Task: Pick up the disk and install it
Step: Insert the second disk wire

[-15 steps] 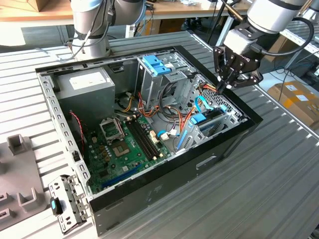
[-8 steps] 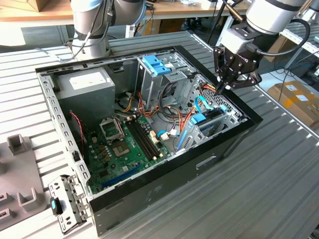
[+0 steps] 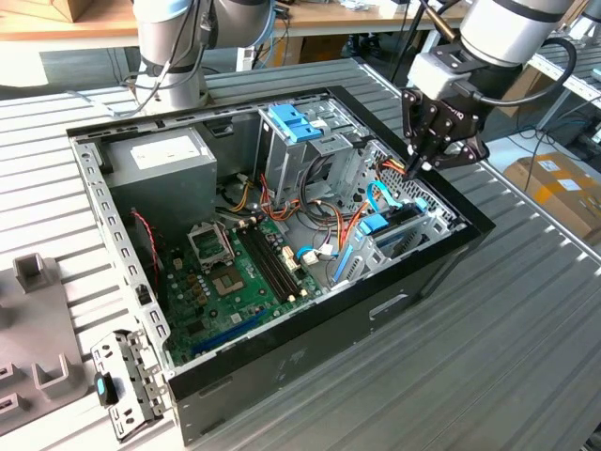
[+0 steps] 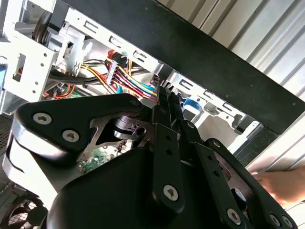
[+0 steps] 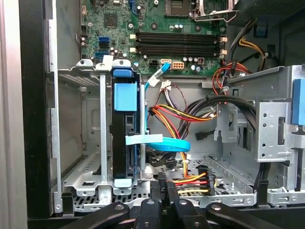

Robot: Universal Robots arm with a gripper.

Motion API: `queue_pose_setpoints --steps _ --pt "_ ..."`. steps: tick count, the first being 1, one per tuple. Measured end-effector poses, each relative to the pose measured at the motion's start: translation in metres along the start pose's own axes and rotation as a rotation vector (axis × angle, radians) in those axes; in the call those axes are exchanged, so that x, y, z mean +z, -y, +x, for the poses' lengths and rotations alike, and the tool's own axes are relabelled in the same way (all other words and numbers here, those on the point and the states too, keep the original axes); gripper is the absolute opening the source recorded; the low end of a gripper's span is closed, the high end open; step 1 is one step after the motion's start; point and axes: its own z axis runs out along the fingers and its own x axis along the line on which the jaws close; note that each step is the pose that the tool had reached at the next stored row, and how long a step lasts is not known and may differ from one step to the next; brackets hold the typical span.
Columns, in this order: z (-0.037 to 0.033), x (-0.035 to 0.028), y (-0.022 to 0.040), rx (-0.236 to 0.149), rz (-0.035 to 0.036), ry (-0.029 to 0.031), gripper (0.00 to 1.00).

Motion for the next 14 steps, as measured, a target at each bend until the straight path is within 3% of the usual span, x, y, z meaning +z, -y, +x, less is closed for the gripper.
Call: queue_pose_setpoints --steps 3,10,14 --pt "0.0007 0.0006 -0.0006 0.004 0.0034 0.0 0.17" --pt "0.0025 0.0028 -0.009 0.003 0.032 0.0039 0.17" --pt "0.0067 0.0028 -0.0119 0.003 0.0405 0.0038 0.17"
